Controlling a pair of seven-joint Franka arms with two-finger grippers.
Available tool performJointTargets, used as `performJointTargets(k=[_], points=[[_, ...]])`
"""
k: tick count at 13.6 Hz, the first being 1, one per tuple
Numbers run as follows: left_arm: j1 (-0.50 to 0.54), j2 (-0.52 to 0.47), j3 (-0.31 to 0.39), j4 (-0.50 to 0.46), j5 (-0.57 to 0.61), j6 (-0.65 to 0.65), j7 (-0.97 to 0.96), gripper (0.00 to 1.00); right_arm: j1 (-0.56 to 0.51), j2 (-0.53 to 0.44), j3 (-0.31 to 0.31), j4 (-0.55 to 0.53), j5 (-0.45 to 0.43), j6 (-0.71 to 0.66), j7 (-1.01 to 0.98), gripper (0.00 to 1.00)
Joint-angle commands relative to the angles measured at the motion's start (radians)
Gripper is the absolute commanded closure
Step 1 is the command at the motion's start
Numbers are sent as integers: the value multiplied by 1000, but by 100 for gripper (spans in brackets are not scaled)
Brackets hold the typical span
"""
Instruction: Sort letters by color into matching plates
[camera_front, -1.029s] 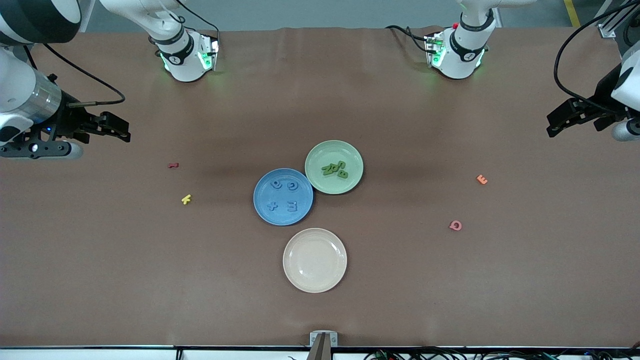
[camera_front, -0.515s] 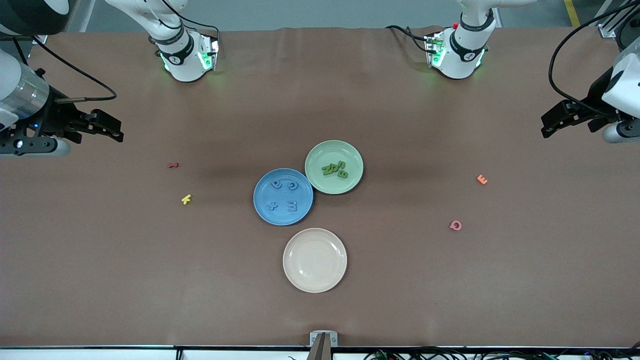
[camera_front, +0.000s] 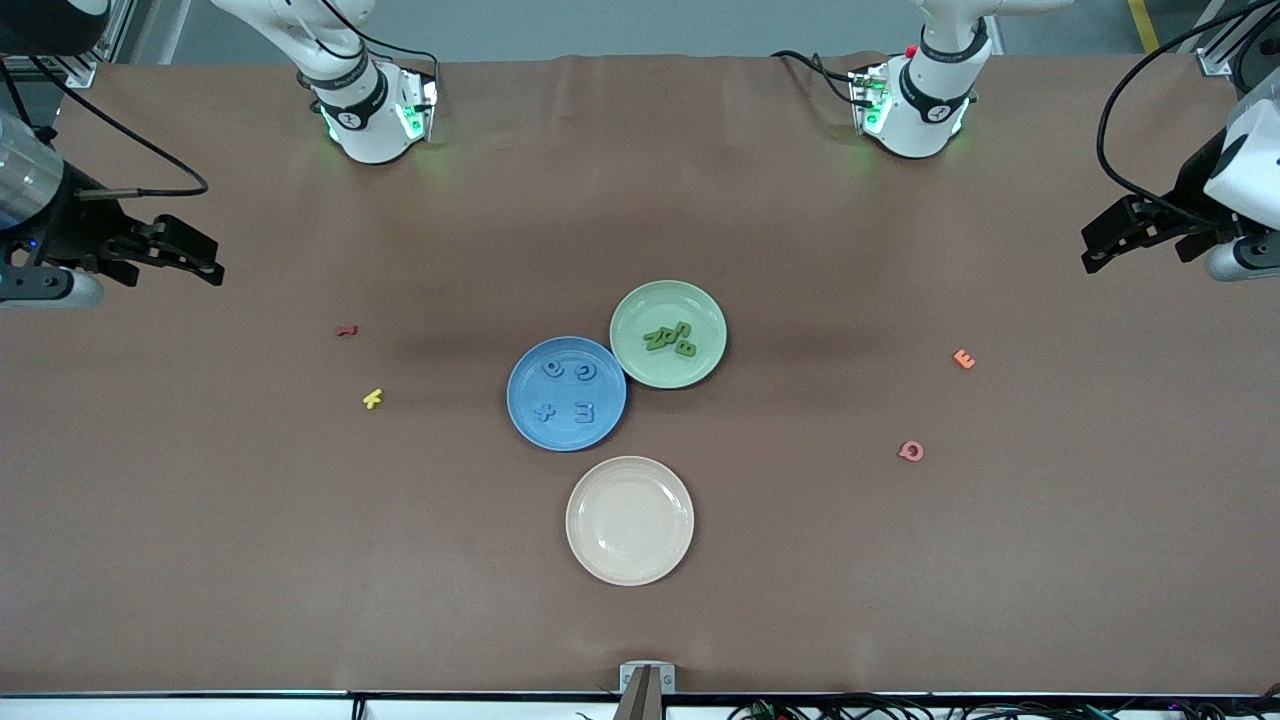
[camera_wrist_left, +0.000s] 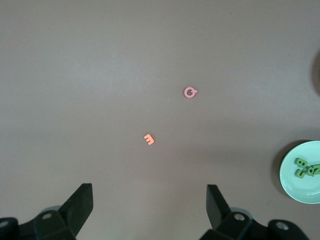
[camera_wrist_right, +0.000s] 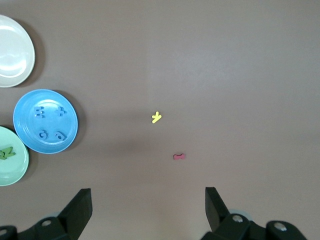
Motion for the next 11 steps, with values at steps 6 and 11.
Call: performJointTargets(k=[6, 11], points=[[-1, -11, -14, 14, -44, -20, 17, 0, -96, -7, 24, 70, 1, -14, -2, 0], [-2, -8, -17, 14, -41, -34, 60, 0, -99, -7, 24, 75, 3, -7, -2, 0]])
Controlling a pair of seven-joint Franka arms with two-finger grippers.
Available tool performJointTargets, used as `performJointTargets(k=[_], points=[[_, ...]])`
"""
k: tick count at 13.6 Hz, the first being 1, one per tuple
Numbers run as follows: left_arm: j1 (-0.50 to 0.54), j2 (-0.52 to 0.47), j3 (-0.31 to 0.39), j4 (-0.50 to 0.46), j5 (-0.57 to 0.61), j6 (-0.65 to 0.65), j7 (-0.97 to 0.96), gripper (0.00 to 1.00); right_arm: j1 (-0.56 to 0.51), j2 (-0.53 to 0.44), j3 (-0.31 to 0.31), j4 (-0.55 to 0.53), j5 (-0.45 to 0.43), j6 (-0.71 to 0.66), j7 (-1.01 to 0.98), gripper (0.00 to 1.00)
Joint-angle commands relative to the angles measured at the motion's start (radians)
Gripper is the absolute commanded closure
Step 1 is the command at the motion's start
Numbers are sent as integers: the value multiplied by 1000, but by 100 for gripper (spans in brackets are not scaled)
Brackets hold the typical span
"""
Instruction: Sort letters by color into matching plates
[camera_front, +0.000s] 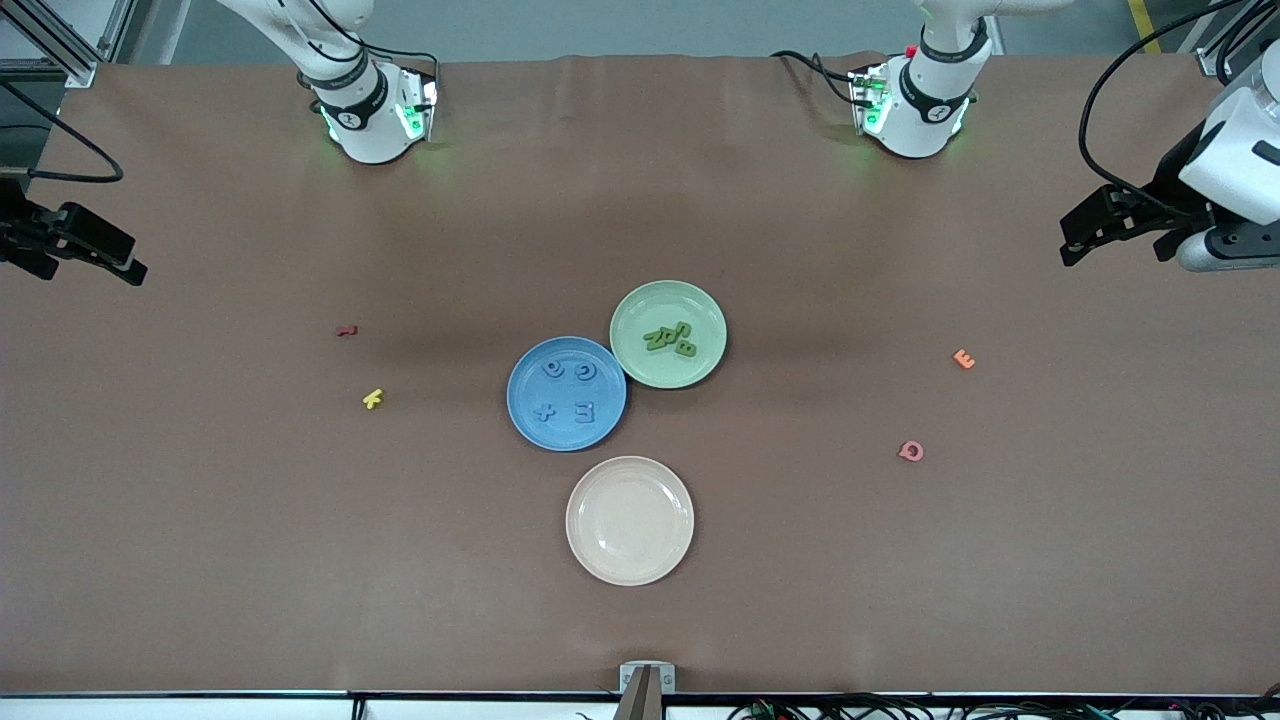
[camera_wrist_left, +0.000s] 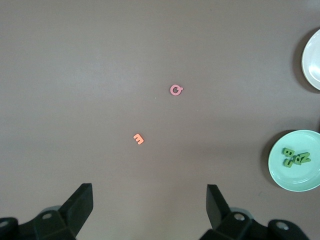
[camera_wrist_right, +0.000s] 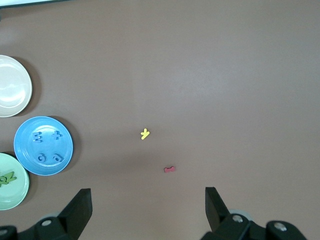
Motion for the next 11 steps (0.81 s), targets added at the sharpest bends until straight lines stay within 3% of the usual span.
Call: performJointTargets(k=[1, 11], points=[[0, -7, -3, 9, -10, -34, 23, 0, -24, -5, 22, 9, 3, -3, -1, 0], [6, -4, -8, 32, -4, -48, 20, 0, -4, -2, 8, 9, 1, 3, 1, 0]])
